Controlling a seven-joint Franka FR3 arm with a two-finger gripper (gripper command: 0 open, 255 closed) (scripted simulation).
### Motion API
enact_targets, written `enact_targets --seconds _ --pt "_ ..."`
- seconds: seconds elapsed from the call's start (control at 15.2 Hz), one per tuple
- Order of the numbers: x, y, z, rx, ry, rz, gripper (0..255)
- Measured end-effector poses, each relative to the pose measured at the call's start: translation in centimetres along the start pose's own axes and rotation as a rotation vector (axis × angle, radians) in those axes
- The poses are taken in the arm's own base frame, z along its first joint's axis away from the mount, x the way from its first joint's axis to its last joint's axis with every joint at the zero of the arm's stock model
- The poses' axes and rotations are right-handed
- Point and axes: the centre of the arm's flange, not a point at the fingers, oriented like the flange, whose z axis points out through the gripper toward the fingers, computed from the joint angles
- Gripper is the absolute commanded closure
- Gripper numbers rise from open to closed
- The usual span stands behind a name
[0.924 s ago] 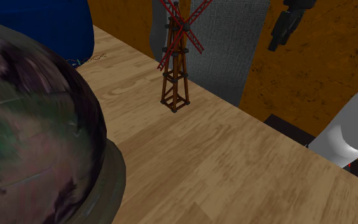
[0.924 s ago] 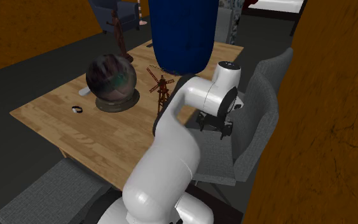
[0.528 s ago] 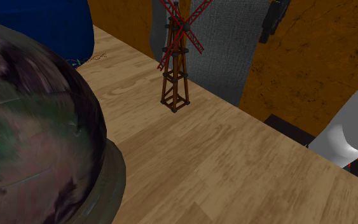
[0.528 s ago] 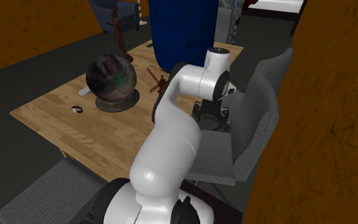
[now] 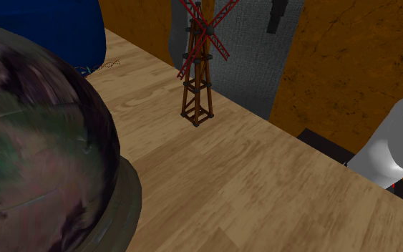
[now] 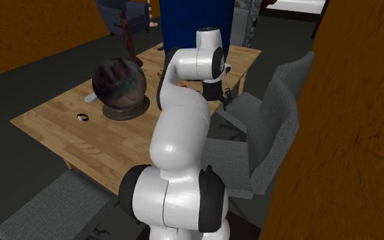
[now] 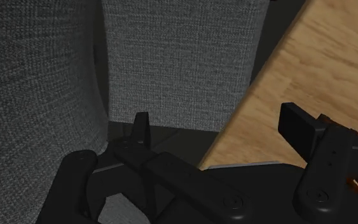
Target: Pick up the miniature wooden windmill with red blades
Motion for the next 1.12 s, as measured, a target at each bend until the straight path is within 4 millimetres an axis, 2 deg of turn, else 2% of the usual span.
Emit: enact_targets --seconds 0.33,0.46,0.66,1.12 --pt "4.3 -4.6 -2.8 -0.072 0.007 -0.191 0" --pt "5.8 -7.6 -3.6 -0.1 0.011 -0.268 0" --pt "7.7 -10.9 -5.2 -0.143 0.016 -0.382 0" --pt "10.0 -19.9 -8.0 -0.239 0.026 -0.641 0"
